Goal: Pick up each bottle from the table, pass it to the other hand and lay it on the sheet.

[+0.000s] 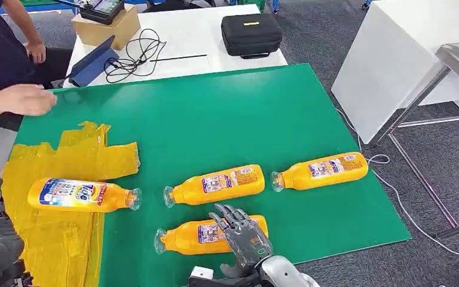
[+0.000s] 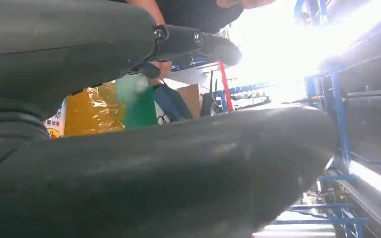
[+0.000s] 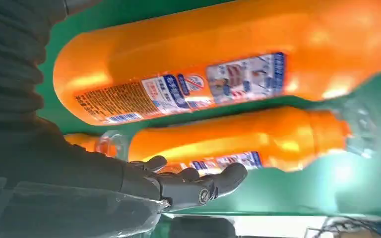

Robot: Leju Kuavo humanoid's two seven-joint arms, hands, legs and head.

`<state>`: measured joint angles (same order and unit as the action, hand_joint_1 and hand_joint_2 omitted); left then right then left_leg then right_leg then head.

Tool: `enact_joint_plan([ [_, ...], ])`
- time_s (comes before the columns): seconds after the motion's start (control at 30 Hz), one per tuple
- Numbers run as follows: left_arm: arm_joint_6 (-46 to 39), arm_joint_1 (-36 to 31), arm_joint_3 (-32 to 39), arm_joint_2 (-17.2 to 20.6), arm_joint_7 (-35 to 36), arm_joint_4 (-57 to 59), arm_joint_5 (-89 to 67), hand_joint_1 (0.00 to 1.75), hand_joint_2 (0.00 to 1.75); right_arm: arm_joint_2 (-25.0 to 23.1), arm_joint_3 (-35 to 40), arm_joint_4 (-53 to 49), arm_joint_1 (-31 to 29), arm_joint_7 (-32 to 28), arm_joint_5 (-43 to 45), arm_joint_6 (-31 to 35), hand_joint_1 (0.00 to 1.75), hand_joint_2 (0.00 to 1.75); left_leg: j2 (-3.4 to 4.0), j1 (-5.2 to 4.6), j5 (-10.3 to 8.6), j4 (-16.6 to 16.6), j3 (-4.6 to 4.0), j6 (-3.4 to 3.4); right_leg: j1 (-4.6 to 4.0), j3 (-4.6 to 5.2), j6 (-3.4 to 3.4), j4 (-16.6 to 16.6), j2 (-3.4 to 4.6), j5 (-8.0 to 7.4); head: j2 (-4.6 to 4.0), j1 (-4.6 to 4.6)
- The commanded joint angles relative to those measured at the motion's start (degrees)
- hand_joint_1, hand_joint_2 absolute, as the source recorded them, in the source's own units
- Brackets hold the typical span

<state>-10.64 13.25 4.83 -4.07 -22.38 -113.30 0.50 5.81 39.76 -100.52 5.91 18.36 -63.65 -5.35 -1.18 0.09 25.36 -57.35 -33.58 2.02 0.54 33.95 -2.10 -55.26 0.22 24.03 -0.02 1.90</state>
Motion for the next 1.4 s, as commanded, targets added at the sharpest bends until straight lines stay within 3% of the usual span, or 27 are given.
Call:
enact_joint_plan([
  [0.03, 0.6, 1.2, 2.8, -1.7, 0.5, -0.4, 0.7, 0.00, 0.00, 0.5, -1.1, 8.0, -2.7, 2.0, -3.7, 0.7, 0.00, 1.75, 0.22, 0.03, 0.08, 0.1, 0.25, -0.07, -0.04, -0.21, 0.05, 0.1, 0.13, 0.02, 0.00, -0.02],
  [0.77, 1.0, 0.7, 1.5, 0.1, 0.7, 0.7, 3.2, 0.00, 0.00, -1.7, -5.8, 14.8, -2.0, 6.3, -1.9, -4.3, 0.00, 1.75, 0.15, 0.04, 0.13, 0.1, 0.41, -0.13, -0.06, -0.38, 0.09, 0.1, 0.01, 0.10, 0.00, 0.00],
  [0.8, 0.9, 0.8, 1.5, 0.0, 0.7, 0.6, 3.4, 0.00, 0.00, -1.5, -5.7, 14.9, -2.0, 6.3, -1.7, -4.5, 0.93, 1.75, 0.10, 0.04, 0.07, 0.1, 0.30, -0.10, -0.05, -0.29, 0.07, 0.1, 0.00, 0.05, 0.00, 0.00],
  [0.83, 0.8, 0.8, 1.3, 0.1, 0.7, 0.6, 3.6, 0.00, 0.00, -1.7, -6.2, 15.5, -1.7, 6.3, -0.3, -4.9, 1.75, 1.75, 0.06, 0.01, 0.02, 0.1, 0.18, -0.06, -0.02, -0.16, 0.04, 0.1, 0.00, 0.01, 0.00, 0.00],
  [1.27, -0.2, 0.6, 1.9, -0.4, 0.9, 0.7, 5.1, 0.00, 0.00, -2.7, -6.1, 17.7, -3.6, 4.6, 0.3, -4.3, 1.75, 1.75, 0.13, 0.03, 0.04, 0.1, 0.51, -0.11, -0.05, -0.43, 0.07, 0.1, -0.03, 0.03, 0.00, 0.00],
  [1.4, 2.0, 0.4, 1.7, -0.2, 1.4, 2.0, 7.3, 0.00, 0.00, -2.8, -9.5, 10.6, -2.7, -6.2, 13.8, -2.8, 1.75, 1.75, 0.14, 0.02, 0.06, 0.1, 0.53, -0.12, -0.04, -0.43, 0.08, 0.1, 0.00, 0.05, 0.00, 0.00],
])
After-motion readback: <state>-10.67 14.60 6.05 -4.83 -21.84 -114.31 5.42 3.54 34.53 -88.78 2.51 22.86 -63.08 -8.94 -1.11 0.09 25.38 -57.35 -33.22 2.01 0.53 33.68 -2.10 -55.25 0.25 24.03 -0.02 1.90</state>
